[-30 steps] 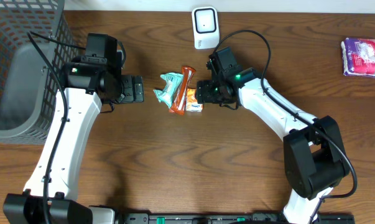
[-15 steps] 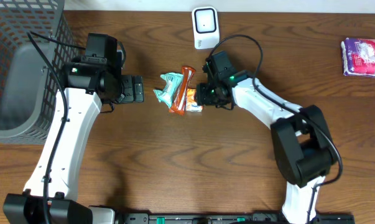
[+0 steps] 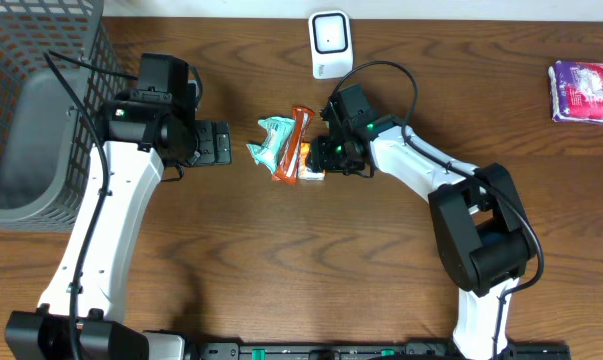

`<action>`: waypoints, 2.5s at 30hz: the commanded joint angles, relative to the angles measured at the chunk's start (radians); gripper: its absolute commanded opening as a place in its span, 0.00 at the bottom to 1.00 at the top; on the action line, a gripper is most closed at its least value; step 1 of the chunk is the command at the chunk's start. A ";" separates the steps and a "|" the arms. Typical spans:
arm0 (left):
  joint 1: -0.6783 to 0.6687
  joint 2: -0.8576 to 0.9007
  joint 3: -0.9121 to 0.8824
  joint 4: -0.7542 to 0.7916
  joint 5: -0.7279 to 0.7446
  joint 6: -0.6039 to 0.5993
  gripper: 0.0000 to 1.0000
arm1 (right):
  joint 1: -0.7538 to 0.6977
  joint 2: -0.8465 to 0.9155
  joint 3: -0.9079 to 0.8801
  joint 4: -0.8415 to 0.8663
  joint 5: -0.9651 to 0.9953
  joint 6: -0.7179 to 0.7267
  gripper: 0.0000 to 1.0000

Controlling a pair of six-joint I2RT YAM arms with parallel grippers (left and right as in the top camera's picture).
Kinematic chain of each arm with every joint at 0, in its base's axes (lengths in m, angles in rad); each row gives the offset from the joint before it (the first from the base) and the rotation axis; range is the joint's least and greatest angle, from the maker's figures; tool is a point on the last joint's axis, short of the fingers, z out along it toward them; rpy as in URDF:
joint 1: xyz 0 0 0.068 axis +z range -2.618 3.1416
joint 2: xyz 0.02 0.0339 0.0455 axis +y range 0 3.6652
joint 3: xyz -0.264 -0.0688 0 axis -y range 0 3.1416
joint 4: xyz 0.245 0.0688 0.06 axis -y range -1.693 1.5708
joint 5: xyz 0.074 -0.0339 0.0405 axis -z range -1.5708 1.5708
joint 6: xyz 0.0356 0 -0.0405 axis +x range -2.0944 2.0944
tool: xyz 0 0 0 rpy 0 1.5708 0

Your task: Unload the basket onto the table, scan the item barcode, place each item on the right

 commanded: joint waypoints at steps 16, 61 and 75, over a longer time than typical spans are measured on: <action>0.001 0.004 -0.003 -0.003 -0.016 -0.008 0.98 | -0.183 0.083 -0.006 -0.071 -0.706 -0.373 0.01; 0.001 0.004 -0.003 -0.003 -0.016 -0.008 0.98 | -0.304 0.083 -0.006 -0.386 -1.030 -0.961 0.01; 0.001 0.004 -0.003 -0.003 -0.016 -0.008 0.98 | -0.304 0.083 -0.006 -0.383 -1.029 -0.968 0.01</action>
